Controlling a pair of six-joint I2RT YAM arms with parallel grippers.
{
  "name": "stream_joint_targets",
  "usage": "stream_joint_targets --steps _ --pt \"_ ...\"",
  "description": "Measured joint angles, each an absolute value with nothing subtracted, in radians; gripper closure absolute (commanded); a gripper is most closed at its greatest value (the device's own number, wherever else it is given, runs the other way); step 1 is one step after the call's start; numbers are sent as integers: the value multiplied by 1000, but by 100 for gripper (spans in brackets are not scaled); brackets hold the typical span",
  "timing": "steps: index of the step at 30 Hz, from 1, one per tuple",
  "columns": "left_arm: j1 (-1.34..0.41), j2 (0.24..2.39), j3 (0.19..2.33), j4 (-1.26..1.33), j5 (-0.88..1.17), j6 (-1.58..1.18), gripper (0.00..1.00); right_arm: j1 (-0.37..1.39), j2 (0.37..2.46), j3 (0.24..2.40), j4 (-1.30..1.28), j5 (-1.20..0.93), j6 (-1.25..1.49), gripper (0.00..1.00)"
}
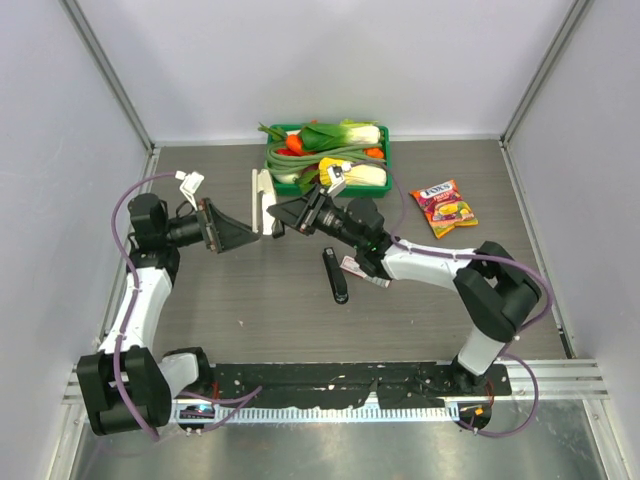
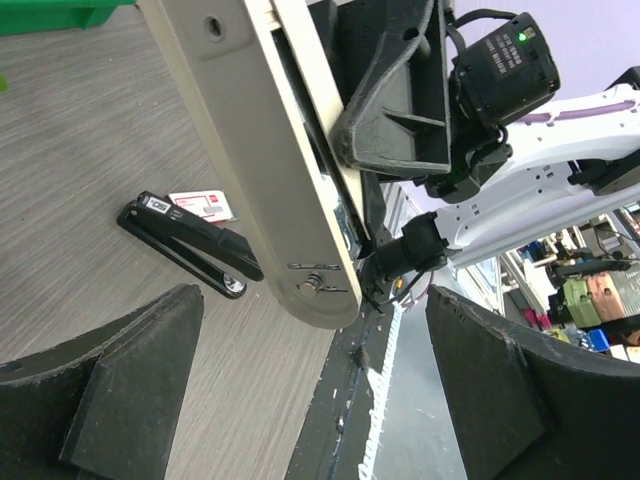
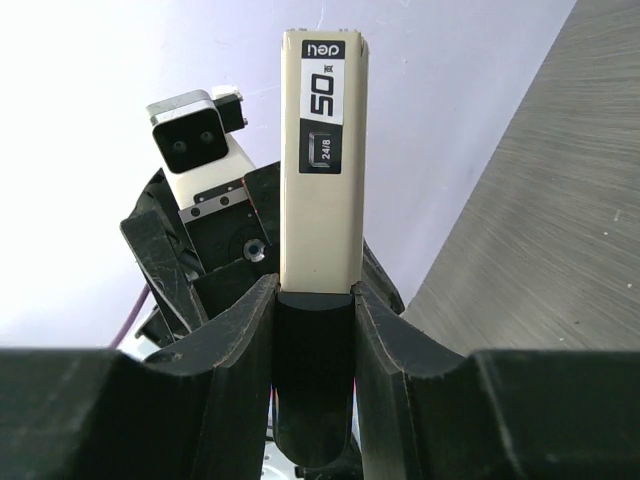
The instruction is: Unload the staples from the stapler
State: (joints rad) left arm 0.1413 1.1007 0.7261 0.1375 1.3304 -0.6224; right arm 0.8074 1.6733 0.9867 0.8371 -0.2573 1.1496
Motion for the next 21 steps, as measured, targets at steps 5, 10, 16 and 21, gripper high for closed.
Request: stream_joint_targets --steps 5,10,16,21 --pt "137 1104 723 171 1345 -648 18 808 1737 982 932 -260 1211 92" --pt "128 1108 714 188 1376 -651 23 810 1773 976 984 -260 1243 93" --pt "128 1116 706 197 1385 -651 23 812 1812 976 1050 -261 1284 95" --pt "128 1128 706 198 1385 -651 23 812 1847 977 1104 -259 1316 95"
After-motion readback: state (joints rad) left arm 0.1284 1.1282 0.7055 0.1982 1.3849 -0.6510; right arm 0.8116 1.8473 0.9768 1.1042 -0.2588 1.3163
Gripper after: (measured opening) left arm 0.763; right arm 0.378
